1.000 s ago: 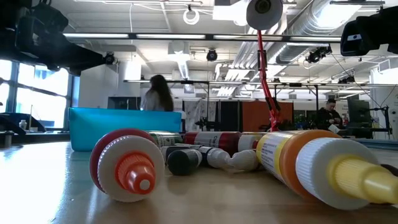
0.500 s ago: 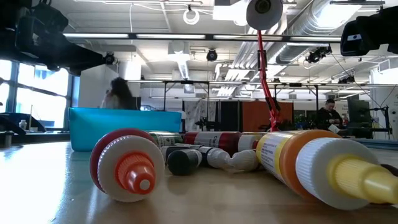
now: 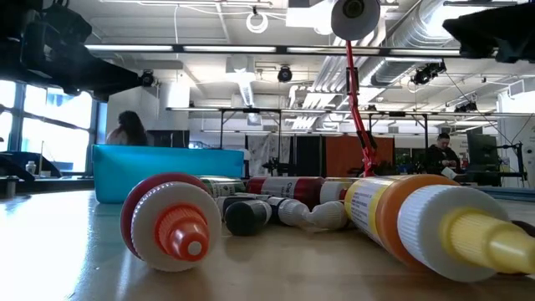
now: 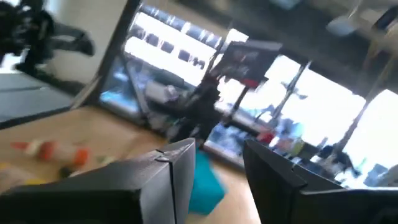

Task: Pick & Place food coloring
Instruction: Put the large yellow food coloring into the blue bin

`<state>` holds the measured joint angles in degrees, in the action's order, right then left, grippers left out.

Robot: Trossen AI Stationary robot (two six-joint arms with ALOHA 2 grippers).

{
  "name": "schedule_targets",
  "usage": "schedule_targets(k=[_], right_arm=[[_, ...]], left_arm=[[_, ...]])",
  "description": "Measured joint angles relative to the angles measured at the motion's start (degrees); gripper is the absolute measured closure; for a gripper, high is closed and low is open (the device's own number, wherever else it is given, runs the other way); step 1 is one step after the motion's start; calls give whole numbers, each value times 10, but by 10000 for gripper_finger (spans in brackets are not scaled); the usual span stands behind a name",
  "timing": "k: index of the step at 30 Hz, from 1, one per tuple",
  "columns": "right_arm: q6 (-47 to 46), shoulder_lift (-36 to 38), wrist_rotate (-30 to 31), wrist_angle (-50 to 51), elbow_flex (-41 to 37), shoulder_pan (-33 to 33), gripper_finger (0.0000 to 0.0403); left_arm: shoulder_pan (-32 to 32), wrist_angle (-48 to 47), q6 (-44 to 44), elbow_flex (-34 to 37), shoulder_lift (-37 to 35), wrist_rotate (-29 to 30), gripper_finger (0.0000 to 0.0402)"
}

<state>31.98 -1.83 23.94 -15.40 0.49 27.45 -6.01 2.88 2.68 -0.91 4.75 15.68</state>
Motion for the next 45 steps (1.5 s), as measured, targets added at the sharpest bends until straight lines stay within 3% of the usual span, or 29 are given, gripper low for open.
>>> schedule_targets(k=[6, 10, 15, 20, 24, 29, 35, 45], right_arm=[[13, -1, -66, -125, 0, -7, 272], [63, -3, -29, -169, 0, -22, 272], [29, -34, -15, -179, 18, -56, 272], [-53, -132, -81, -179, 56, -89, 272], [-123, -252, -75, -179, 89, -107, 272], [-105, -369, -77, -188, 123, -110, 272], [-110, -439, -65, -201, 141, -110, 272], [-286, -542, -98, -198, 142, -110, 271]], left_arm=[[0, 1, 0, 0, 0, 0, 294], [0, 1, 0, 0, 0, -4, 294], [0, 2, 0, 0, 0, -3, 294], [0, 0, -57, 0, 0, 15, 294], [0, -1, -77, 0, 0, 11, 294], [0, -1, -75, 0, 0, 11, 294], [0, 0, -75, 0, 0, 13, 294], [0, 0, -75, 0, 0, 13, 294]])
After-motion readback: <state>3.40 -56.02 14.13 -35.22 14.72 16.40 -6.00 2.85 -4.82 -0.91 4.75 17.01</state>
